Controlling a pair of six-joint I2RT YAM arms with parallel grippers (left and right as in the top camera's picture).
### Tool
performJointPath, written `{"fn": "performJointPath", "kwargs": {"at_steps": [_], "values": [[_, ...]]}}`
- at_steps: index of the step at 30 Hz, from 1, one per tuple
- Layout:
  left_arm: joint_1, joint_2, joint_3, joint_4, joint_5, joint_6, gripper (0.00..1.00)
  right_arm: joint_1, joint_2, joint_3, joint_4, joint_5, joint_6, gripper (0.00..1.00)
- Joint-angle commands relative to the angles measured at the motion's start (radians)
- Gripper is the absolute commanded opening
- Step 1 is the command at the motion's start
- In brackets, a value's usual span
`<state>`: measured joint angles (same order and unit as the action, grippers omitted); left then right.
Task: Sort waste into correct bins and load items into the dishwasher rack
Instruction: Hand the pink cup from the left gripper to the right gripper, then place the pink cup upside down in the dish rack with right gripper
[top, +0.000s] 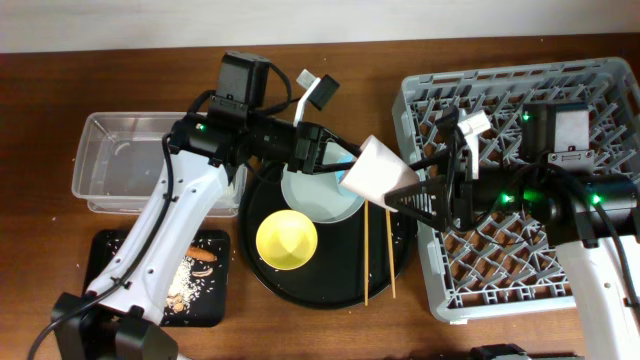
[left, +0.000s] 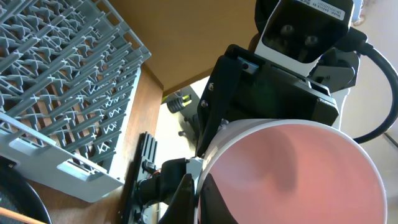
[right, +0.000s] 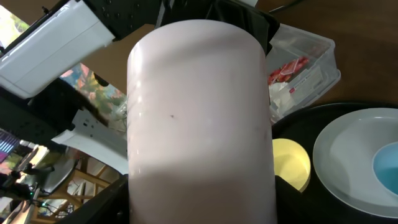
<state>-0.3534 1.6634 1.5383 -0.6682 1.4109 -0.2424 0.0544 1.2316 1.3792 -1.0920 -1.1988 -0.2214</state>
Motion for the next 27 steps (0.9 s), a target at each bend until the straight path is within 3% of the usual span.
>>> {"fn": "performJointPath", "kwargs": {"at_steps": [1,6,10,14,18,19,22,25,27], "values": [[-0.004,-0.007,0.012,0.01,0.005,0.013,0.01,0.005,0.005,0.013,-0.012,0.006,0.005,0.63],[-0.004,-0.007,0.012,0.01,-0.048,0.013,0.35,0.005,0.005,0.013,-0.008,0.056,0.005,0.61],[-0.004,-0.007,0.012,0.009,-0.129,0.013,0.36,0.004,0.005,0.013,0.003,0.071,0.005,0.58],[-0.004,-0.007,0.012,-0.007,-0.257,0.013,0.37,0.003,0.005,0.013,0.012,0.242,0.05,0.57],[-0.004,-0.007,0.012,-0.082,-0.488,0.013,0.37,0.002,0.005,0.014,0.054,0.38,0.157,0.55],[-0.004,-0.007,0.012,-0.119,-0.608,0.013,0.37,0.002,0.005,0.014,0.072,0.447,0.2,0.54],[-0.004,-0.007,0.012,-0.164,-0.718,0.014,0.37,0.002,0.005,0.014,0.08,0.592,0.265,0.53],[-0.004,-0.007,0.012,-0.193,-0.754,0.058,0.37,0.0,0.005,0.014,0.079,0.914,0.379,0.53],[-0.004,-0.007,0.012,-0.204,-0.754,0.058,0.37,-0.007,0.006,0.014,0.08,1.021,0.415,0.52]]}}
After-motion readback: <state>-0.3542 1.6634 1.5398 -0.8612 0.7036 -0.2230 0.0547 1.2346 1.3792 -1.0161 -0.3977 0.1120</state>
